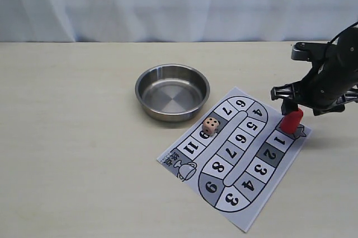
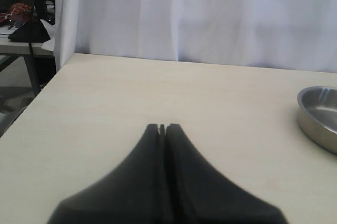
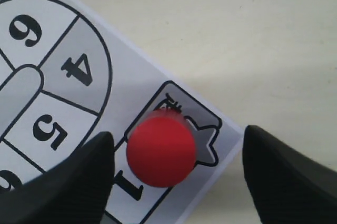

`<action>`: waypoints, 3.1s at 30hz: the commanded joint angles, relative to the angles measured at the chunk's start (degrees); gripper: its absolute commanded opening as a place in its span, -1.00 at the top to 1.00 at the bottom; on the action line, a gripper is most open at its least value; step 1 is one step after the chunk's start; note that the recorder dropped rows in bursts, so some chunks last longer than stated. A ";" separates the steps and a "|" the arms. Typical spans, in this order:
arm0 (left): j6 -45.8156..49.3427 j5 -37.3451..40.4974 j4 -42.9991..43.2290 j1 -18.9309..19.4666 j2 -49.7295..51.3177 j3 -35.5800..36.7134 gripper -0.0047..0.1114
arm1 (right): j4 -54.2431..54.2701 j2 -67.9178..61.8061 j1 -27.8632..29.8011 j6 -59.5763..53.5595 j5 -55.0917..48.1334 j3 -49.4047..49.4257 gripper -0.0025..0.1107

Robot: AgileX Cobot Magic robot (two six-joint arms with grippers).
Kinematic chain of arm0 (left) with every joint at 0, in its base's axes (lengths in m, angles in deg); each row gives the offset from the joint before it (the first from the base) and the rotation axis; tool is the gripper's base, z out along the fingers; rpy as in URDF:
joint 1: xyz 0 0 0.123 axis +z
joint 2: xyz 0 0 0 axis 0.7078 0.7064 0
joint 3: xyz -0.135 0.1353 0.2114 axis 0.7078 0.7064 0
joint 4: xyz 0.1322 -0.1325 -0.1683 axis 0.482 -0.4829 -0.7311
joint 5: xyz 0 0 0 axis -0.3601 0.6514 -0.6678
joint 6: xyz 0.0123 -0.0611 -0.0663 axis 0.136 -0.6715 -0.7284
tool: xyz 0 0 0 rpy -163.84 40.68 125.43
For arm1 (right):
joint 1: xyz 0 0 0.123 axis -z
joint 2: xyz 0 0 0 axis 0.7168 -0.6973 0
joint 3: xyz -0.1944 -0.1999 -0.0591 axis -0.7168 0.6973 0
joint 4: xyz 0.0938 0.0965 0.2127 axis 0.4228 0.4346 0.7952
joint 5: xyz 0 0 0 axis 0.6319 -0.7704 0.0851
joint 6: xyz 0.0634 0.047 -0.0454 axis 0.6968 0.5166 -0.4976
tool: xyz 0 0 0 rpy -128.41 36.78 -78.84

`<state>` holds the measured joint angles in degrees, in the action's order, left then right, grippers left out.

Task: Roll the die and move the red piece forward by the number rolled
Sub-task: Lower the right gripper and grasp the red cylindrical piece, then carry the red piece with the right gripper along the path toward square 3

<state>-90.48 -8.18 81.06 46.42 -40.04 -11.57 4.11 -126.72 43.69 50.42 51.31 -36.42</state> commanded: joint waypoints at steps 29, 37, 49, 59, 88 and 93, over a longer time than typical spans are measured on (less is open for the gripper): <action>-0.25 -0.66 -0.02 -0.01 -0.06 -0.30 0.92 | 8.67 -1.43 0.00 -7.76 -5.57 -2.56 0.89; -0.25 -0.66 -0.14 -0.01 -0.06 -0.30 0.92 | 18.03 0.04 0.00 -13.86 -8.30 -0.79 0.89; -0.25 -0.66 -0.14 -0.01 -0.06 -0.30 0.92 | 18.44 0.04 -0.05 -16.57 8.70 8.31 0.89; -0.25 -0.66 -0.14 -0.01 -0.06 -0.30 0.92 | 18.44 3.58 -0.05 -17.04 8.49 9.39 0.89; -0.25 -0.66 -0.17 -0.01 -0.06 -0.30 0.92 | 12.64 11.69 -9.57 -10.20 7.38 16.12 0.89; -0.25 -0.66 -0.17 -0.01 -0.06 -0.30 0.92 | 12.10 12.96 -16.43 -9.69 4.76 16.12 0.89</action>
<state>-90.48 -8.18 81.06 46.42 -40.04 -11.57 16.77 -114.02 28.92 40.32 56.75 -20.39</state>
